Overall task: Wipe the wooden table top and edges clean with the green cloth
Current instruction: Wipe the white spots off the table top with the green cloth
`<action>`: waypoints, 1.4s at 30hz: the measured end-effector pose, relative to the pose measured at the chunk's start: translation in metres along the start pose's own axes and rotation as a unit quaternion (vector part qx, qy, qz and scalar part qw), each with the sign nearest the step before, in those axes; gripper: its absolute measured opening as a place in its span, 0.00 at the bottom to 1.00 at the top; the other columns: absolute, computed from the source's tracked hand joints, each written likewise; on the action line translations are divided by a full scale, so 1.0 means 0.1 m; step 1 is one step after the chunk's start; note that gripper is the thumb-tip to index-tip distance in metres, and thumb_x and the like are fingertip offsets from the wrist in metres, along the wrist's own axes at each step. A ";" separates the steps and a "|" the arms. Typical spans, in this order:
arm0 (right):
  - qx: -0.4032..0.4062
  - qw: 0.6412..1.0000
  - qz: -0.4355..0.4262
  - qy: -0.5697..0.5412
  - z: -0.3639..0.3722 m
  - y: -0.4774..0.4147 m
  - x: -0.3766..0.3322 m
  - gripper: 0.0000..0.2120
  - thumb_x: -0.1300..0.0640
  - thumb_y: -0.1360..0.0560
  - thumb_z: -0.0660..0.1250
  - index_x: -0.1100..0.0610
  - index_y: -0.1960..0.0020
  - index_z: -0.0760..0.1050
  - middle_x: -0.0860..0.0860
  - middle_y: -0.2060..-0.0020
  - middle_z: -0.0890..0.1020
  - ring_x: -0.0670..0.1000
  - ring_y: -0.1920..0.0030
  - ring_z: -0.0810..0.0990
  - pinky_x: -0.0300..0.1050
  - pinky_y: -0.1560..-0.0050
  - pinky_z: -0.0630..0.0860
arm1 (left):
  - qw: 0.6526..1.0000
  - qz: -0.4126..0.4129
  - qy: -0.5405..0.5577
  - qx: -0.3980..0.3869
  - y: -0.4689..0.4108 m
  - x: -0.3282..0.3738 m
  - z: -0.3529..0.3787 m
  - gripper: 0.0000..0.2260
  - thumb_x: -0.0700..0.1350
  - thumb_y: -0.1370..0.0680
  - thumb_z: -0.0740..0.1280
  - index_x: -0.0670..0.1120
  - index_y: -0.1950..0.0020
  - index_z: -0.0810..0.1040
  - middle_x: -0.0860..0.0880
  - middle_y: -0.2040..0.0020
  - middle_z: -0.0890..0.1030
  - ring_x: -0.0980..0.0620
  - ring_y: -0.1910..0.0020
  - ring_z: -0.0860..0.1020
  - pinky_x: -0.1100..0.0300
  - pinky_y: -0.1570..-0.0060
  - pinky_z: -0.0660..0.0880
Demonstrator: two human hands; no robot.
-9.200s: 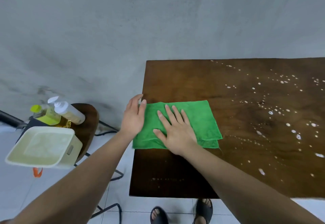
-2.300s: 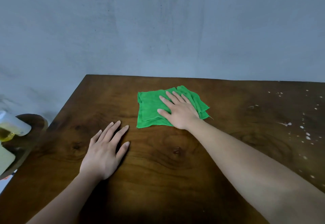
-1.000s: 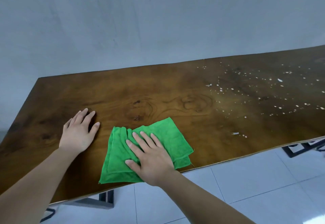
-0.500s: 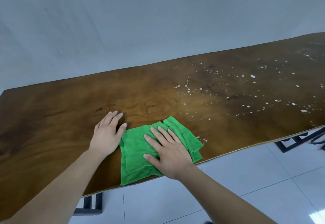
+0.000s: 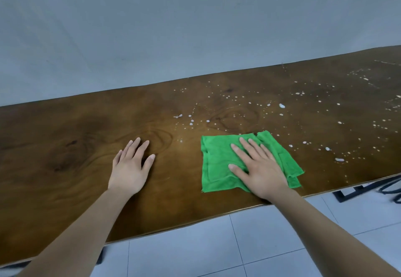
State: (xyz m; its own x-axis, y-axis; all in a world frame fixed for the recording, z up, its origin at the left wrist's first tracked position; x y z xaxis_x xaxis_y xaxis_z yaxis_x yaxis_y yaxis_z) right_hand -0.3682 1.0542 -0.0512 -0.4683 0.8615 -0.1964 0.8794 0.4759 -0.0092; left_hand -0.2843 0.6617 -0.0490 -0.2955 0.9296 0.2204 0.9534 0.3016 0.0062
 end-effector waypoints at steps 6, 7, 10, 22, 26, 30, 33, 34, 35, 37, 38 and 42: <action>0.003 0.996 0.092 0.020 -0.24 -0.06 1.08 0.39 0.21 0.19 0.37 0.36 0.12 0.46 0.42 0.12 0.47 0.46 0.12 0.43 0.55 0.13 0.43 | 1.000 -0.009 -0.015 0.004 0.02 0.02 -0.02 0.35 0.72 0.15 0.42 0.58 0.11 0.57 0.55 0.10 0.54 0.52 0.11 0.49 0.44 0.13 0.49; 0.004 0.993 0.113 0.018 -0.26 -0.07 1.20 0.40 0.21 0.19 0.36 0.37 0.12 0.46 0.43 0.11 0.47 0.47 0.12 0.43 0.55 0.13 0.44 | 1.000 -0.010 -0.015 0.005 0.03 0.03 -0.02 0.36 0.72 0.15 0.42 0.58 0.11 0.57 0.55 0.10 0.54 0.52 0.11 0.49 0.44 0.13 0.49; 0.008 0.982 0.186 0.023 -0.27 -0.11 1.33 0.40 0.24 0.18 0.34 0.40 0.11 0.45 0.46 0.11 0.47 0.51 0.12 0.44 0.57 0.13 0.44 | 1.000 -0.008 -0.024 0.008 0.04 0.04 -0.03 0.37 0.73 0.16 0.38 0.59 0.11 0.56 0.55 0.10 0.53 0.52 0.11 0.48 0.44 0.13 0.49; -0.050 0.992 0.115 0.021 0.22 -0.70 -1.02 0.40 0.30 0.18 0.27 0.52 0.13 0.33 0.60 0.15 0.35 0.65 0.14 0.34 0.69 0.16 0.36 | 0.999 -0.001 -0.023 0.024 0.04 0.04 -0.03 0.33 0.70 0.14 0.41 0.58 0.11 0.57 0.54 0.10 0.55 0.51 0.11 0.50 0.45 0.14 0.50; -0.078 0.995 -0.061 0.027 0.42 -0.60 -2.00 0.37 0.30 0.16 0.30 0.47 0.12 0.37 0.55 0.12 0.38 0.61 0.13 0.33 0.67 0.16 0.35 | 0.999 0.011 -0.014 0.029 0.06 0.03 -0.04 0.31 0.66 0.13 0.41 0.58 0.11 0.59 0.53 0.10 0.57 0.51 0.11 0.51 0.45 0.13 0.51; -0.079 0.983 -0.161 0.031 0.42 -0.58 -2.05 0.36 0.29 0.15 0.35 0.43 0.11 0.44 0.49 0.11 0.43 0.54 0.12 0.38 0.61 0.14 0.37 | 0.999 0.013 -0.016 0.032 0.03 0.02 -0.03 0.31 0.66 0.12 0.40 0.58 0.12 0.59 0.53 0.11 0.58 0.51 0.11 0.52 0.44 0.14 0.52; -0.081 0.978 -0.194 0.019 0.35 -0.71 -1.77 0.38 0.25 0.16 0.35 0.40 0.11 0.45 0.45 0.12 0.42 0.50 0.12 0.37 0.57 0.14 0.36 | 0.999 0.012 -0.011 0.034 0.03 0.01 -0.01 0.31 0.66 0.13 0.41 0.58 0.12 0.59 0.54 0.11 0.58 0.52 0.11 0.52 0.44 0.14 0.53; -0.083 0.977 -0.194 0.016 0.33 -0.78 -1.64 0.38 0.24 0.17 0.34 0.39 0.11 0.44 0.45 0.12 0.42 0.49 0.13 0.37 0.57 0.14 0.36 | 0.999 0.009 -0.010 0.034 0.02 0.01 -0.01 0.31 0.67 0.13 0.42 0.58 0.12 0.59 0.54 0.11 0.58 0.52 0.11 0.52 0.44 0.14 0.52; -0.084 0.978 -0.189 0.016 0.30 -0.86 -1.48 0.39 0.23 0.18 0.34 0.38 0.12 0.43 0.44 0.12 0.41 0.49 0.13 0.36 0.57 0.14 0.36 | 0.999 0.004 -0.011 0.031 0.02 0.00 -0.01 0.31 0.68 0.13 0.42 0.59 0.12 0.59 0.55 0.11 0.57 0.53 0.11 0.52 0.45 0.14 0.52; -0.079 0.982 -0.169 0.017 0.24 -1.01 -1.11 0.39 0.22 0.19 0.33 0.36 0.12 0.42 0.43 0.12 0.40 0.48 0.13 0.35 0.57 0.14 0.37 | 0.999 -0.011 -0.019 0.024 0.00 -0.03 0.00 0.32 0.70 0.13 0.42 0.60 0.11 0.56 0.57 0.11 0.55 0.54 0.11 0.51 0.46 0.14 0.50; -0.076 0.985 -0.157 0.017 0.20 -1.10 -0.90 0.39 0.21 0.20 0.33 0.36 0.13 0.41 0.43 0.13 0.40 0.47 0.13 0.35 0.58 0.13 0.39 | 0.999 -0.016 -0.025 0.021 -0.01 -0.03 0.00 0.32 0.70 0.14 0.42 0.60 0.11 0.55 0.57 0.10 0.55 0.54 0.11 0.50 0.47 0.14 0.49; -0.062 0.993 -0.096 0.020 -0.01 -1.44 0.02 0.39 0.21 0.20 0.33 0.35 0.13 0.42 0.42 0.12 0.41 0.46 0.13 0.37 0.56 0.13 0.39 | 0.999 -0.028 -0.028 0.013 -0.01 -0.03 0.01 0.31 0.70 0.13 0.44 0.61 0.11 0.55 0.58 0.10 0.54 0.56 0.11 0.48 0.49 0.15 0.48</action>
State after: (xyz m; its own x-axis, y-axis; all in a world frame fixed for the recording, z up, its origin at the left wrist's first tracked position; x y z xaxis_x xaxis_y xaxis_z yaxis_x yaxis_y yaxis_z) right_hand -0.4961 0.9875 -0.0493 -0.6318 0.7577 -0.1636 0.7571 0.6485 0.0795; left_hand -0.2844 0.6588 -0.0510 -0.3518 0.9214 0.1652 0.9337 0.3579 -0.0075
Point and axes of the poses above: each hand's wrist, its own y-axis away from the middle knuckle, its own z-axis out of the palm, x = y × z, the point moved 9 cm from there along -y, towards the middle knuckle
